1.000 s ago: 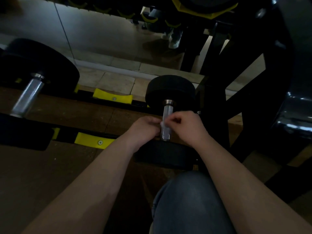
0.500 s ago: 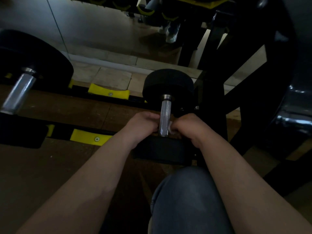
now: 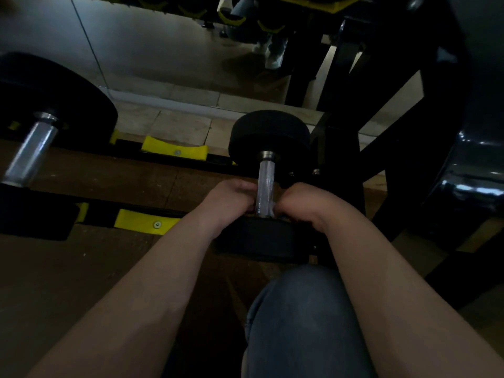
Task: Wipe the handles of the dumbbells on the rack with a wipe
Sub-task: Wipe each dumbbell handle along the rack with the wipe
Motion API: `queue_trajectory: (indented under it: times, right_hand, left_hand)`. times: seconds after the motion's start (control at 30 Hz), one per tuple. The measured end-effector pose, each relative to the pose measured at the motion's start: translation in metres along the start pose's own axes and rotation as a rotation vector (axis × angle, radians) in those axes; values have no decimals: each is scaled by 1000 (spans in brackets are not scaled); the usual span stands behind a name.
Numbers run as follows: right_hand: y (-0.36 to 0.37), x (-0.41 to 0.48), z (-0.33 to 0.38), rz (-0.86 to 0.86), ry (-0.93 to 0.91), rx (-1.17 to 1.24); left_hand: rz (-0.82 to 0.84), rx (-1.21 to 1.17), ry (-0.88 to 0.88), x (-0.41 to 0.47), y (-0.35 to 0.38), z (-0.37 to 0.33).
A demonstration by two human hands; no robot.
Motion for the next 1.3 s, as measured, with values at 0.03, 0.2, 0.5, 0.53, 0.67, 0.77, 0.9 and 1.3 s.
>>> queue_trajectory:
  times: [0.03, 0.2, 0.5, 0.53, 0.67, 0.77, 0.9, 1.3]
  right_hand:
    - [-1, 4, 0, -26, -12, 95]
    - [-13, 34, 7, -298, -231, 552]
    - [0, 27, -17, 94, -12, 225]
    - [0, 29, -14, 71, -25, 323]
    - [-10, 45, -2, -147, -227, 718]
    - [-9, 38, 0, -155, -228, 596]
    - [-3, 18, -11, 54, -115, 349]
    - [-8, 40, -4, -11, -166, 629]
  left_hand:
    - [4, -4, 0, 0, 0, 0]
    - [-13, -3, 0, -1, 0, -2]
    - [-20, -23, -1, 2, -1, 2]
    - [-23, -28, 2, 2, -1, 1]
    - [-34, -31, -3, 1, -1, 0]
    - [-44, -20, -5, 2, -1, 0]
    - [-41, -17, 2, 5, -2, 2]
    - [-43, -42, 18, 2, 0, -1]
Point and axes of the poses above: each hand's wrist, its own x-axis towards the middle knuckle, its own y-axis out of the palm, z = x × y, the point moved 2 cm from there along x, towards the middle knuckle, and after that the axes turned 14 degrees about z, right-handed, at the moved point
